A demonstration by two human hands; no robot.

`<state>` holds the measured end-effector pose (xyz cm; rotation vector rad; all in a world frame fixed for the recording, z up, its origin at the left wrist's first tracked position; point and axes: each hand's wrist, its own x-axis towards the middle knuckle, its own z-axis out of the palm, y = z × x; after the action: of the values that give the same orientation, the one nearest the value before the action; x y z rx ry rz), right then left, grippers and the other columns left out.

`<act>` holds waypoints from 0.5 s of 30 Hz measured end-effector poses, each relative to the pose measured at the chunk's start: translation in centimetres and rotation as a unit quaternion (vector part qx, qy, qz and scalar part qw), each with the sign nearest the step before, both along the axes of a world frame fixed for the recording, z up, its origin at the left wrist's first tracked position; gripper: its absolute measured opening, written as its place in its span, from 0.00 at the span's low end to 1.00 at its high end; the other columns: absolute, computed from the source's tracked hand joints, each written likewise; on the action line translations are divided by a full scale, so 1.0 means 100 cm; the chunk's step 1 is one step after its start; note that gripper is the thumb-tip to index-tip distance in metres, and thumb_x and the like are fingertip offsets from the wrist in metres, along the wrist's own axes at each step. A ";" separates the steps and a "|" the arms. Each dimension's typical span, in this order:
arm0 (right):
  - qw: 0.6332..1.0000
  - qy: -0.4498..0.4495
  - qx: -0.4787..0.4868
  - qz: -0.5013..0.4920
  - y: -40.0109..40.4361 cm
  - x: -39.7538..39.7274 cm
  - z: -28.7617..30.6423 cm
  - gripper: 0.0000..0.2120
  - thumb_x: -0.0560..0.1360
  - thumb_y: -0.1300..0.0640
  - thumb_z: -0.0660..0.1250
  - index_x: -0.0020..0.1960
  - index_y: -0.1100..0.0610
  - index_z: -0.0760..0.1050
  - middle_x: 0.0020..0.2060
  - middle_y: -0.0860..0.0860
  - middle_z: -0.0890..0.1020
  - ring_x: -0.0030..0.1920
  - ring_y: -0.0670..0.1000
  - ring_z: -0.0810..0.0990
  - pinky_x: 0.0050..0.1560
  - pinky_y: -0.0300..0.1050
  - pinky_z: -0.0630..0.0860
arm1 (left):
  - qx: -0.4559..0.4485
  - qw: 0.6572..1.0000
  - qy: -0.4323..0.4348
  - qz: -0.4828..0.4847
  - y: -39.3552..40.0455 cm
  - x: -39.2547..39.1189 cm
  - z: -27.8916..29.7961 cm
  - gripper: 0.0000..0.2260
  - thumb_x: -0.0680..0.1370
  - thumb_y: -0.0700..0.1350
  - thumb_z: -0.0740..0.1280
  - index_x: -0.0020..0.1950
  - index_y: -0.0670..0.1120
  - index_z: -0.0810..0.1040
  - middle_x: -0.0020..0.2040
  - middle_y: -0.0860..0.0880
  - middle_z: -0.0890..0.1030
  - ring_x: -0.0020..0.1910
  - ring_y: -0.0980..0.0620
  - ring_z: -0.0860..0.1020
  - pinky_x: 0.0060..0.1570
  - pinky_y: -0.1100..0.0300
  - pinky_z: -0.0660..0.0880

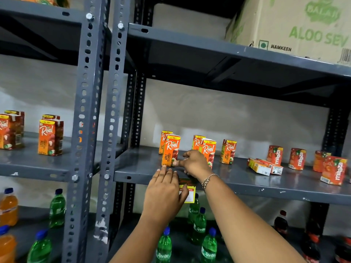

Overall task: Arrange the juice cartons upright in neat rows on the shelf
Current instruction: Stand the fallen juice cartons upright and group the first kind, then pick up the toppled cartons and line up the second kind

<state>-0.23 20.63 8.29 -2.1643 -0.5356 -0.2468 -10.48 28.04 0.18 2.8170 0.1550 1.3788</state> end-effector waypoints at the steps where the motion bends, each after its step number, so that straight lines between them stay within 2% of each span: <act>1: 0.999 -0.037 -0.008 -0.007 -0.007 -0.002 0.001 0.22 0.69 0.50 0.76 0.58 0.60 0.79 0.46 0.55 0.85 0.45 0.55 0.83 0.50 0.49 0.79 | 0.017 1.000 -0.011 -0.012 -0.007 0.002 0.000 0.24 0.74 0.56 0.58 0.53 0.39 0.83 0.53 0.41 0.84 0.59 0.43 0.79 0.60 0.49 0.73; 3: 0.994 -0.108 -0.001 -0.023 -0.027 -0.012 0.003 0.14 0.70 0.51 0.74 0.54 0.54 0.82 0.46 0.50 0.85 0.48 0.50 0.83 0.52 0.46 0.78 | 0.049 0.997 -0.040 -0.046 -0.026 0.007 0.000 0.23 0.74 0.55 0.59 0.54 0.40 0.82 0.54 0.42 0.84 0.59 0.44 0.79 0.60 0.49 0.74; 5: 0.987 -0.158 0.019 -0.034 -0.052 -0.018 0.002 0.07 0.71 0.51 0.72 0.47 0.52 0.83 0.39 0.46 0.84 0.41 0.45 0.81 0.45 0.43 0.78 | 0.062 0.994 -0.050 -0.073 -0.049 0.013 0.002 0.23 0.73 0.55 0.58 0.54 0.40 0.83 0.53 0.43 0.84 0.57 0.45 0.80 0.58 0.51 0.75; 8: 0.973 -0.204 0.064 -0.081 -0.107 -0.006 -0.003 0.07 0.73 0.50 0.69 0.43 0.53 0.82 0.38 0.46 0.85 0.40 0.46 0.81 0.41 0.42 0.75 | 0.065 0.992 -0.043 -0.096 -0.087 0.032 0.003 0.23 0.74 0.56 0.57 0.52 0.42 0.83 0.50 0.45 0.85 0.53 0.47 0.82 0.55 0.52 0.77; 11: 0.963 -0.183 0.120 -0.157 -0.172 0.023 -0.004 0.08 0.74 0.53 0.69 0.43 0.57 0.83 0.39 0.53 0.86 0.42 0.53 0.83 0.39 0.42 0.72 | 0.067 0.992 -0.020 -0.101 -0.121 0.052 0.003 0.23 0.73 0.57 0.58 0.50 0.43 0.84 0.47 0.46 0.86 0.50 0.48 0.83 0.52 0.53 0.78; 15: 0.958 -0.087 0.137 -0.238 -0.251 0.077 -0.002 0.09 0.71 0.56 0.70 0.40 0.62 0.82 0.39 0.60 0.85 0.43 0.60 0.83 0.40 0.44 0.72 | 0.054 0.995 -0.022 -0.087 -0.159 0.075 0.007 0.22 0.73 0.57 0.58 0.45 0.44 0.85 0.43 0.48 0.86 0.45 0.49 0.84 0.49 0.54 0.79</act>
<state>7.50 -4.47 8.11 -1.9782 -0.0568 -0.7346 -3.01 12.15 0.89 2.8014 -0.1656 1.4483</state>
